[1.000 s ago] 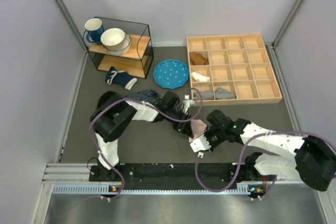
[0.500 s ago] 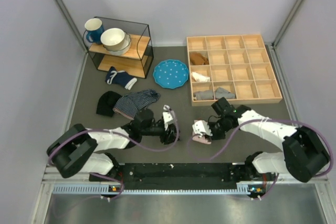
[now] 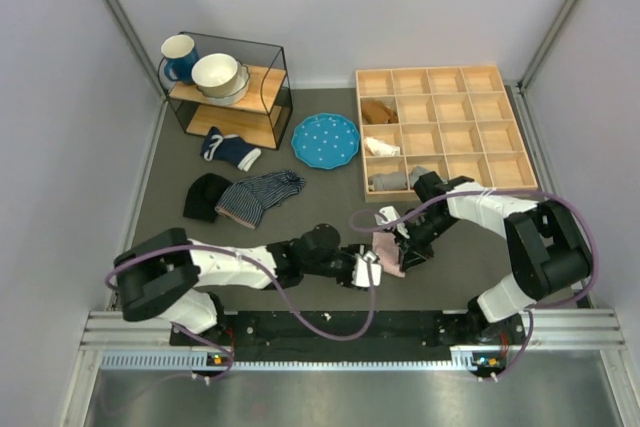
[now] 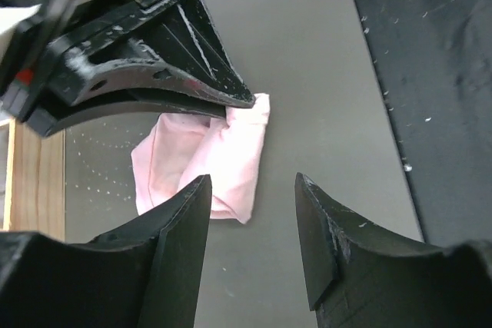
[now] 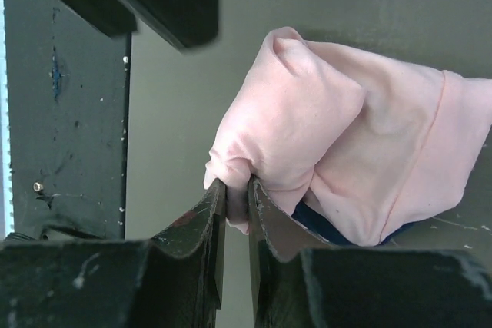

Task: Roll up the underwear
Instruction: Roll the underwear to the center of the board.

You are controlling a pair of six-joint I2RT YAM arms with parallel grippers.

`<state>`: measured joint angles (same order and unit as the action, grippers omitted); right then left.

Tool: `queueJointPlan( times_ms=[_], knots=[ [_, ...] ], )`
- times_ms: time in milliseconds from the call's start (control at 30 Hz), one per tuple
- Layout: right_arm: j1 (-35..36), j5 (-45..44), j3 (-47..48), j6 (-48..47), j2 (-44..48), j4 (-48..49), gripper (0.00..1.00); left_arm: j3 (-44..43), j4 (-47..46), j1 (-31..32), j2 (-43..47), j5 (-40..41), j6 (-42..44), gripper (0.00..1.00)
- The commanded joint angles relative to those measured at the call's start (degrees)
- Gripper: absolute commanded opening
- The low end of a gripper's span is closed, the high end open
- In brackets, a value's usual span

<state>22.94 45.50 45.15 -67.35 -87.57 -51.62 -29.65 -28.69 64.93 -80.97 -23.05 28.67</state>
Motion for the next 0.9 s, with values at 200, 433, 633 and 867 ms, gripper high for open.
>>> queueJointPlan(
  times_ms=[200,433,633,867],
  knots=[
    [-1.1,2.5,1.6,-2.0,-1.0,-4.5,0.12,-13.4,12.8,3.7,-14.4,12.2,14.4,0.54],
    [-1.1,1.8,1.7,-2.3,-1.9,-4.4,0.14,-14.8,13.0,3.7,-16.2,12.6,14.1,0.52],
    [-2.0,3.0,2.6,-0.9,-0.6,-4.3,0.25,-20.2,22.2,3.6,-19.7,10.7,10.0,0.00],
    [-13.8,5.4,2.2,2.5,14.7,1.7,0.50,-23.6,28.4,-1.4,-20.8,2.9,-4.9,0.00]
  ],
)
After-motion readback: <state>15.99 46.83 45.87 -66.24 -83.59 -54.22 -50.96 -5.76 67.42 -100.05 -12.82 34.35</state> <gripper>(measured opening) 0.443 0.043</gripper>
